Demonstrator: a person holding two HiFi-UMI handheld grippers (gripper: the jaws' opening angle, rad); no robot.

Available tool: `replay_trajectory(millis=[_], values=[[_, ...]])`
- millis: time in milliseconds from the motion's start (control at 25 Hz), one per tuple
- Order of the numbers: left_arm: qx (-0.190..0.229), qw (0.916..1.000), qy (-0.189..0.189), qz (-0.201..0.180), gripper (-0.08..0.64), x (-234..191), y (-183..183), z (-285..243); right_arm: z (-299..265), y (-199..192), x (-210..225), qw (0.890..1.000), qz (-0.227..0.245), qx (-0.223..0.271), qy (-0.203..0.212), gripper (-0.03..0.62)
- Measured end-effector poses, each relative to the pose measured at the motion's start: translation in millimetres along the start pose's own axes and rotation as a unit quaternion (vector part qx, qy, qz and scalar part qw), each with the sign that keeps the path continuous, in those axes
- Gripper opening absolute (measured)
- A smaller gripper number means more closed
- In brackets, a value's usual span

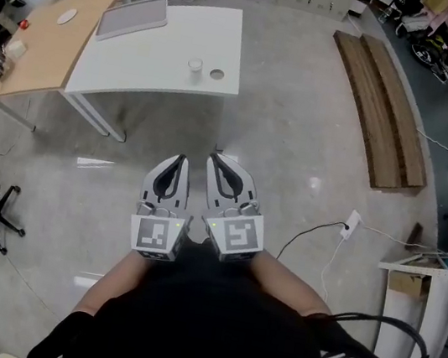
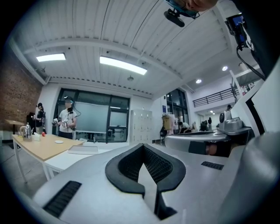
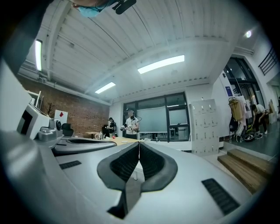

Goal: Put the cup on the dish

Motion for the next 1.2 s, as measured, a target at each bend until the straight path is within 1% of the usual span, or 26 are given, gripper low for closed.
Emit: replay_trajectory(millis=[160, 360, 520, 840, 1040, 1200], values=[[-0.001, 1.0000, 0.006, -0.002, 0.008, -3.4, -0.1, -1.2, -3.8, -1.8, -1.5, 1.000, -0.001, -0.004, 0.006, 0.014], [-0.001, 1.0000, 0.004, -0.005, 0.008, -13.2, -1.3, -5.7, -15.5, -4.3, -4.2, 1.000, -0.007, -0.009, 0.001, 0.014], [-0.006, 1.0000, -0.004, -0.007, 0.008, -31.8, -3.0, -14.6, -35.5, -5.9, -9.5, 1.000, -0.005, -0.007, -0.001, 0.014], [-0.022, 0.9997, -0.007, -0.001, 0.008, -77.5, -8.6, -38.8, -85.1, -12.3, -18.4, 1.000, -0.011, -0.022, -0.002, 0.014], [-0.028, 0.9996, -0.007, 0.006, 0.008, -102.9, -10.0, -61.4, -116.6, -14.1, -15.9, 0.999, -0.010, -0.033, -0.003, 0.014], [-0.033, 0.9994, -0.010, 0.008, 0.008, -124.5, -12.1, -84.1, -145.2, -15.1, -9.4, 0.999, -0.009, -0.037, -0.013, 0.014]])
Point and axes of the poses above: the fingertips, and each gripper's own axes: z backward along the fingers, x to its right, y out of its top, the point moved 8 cm from there along z, backward along the fingers, and after that the axes turned 7 degrees about -y, right-handed, at the moved point
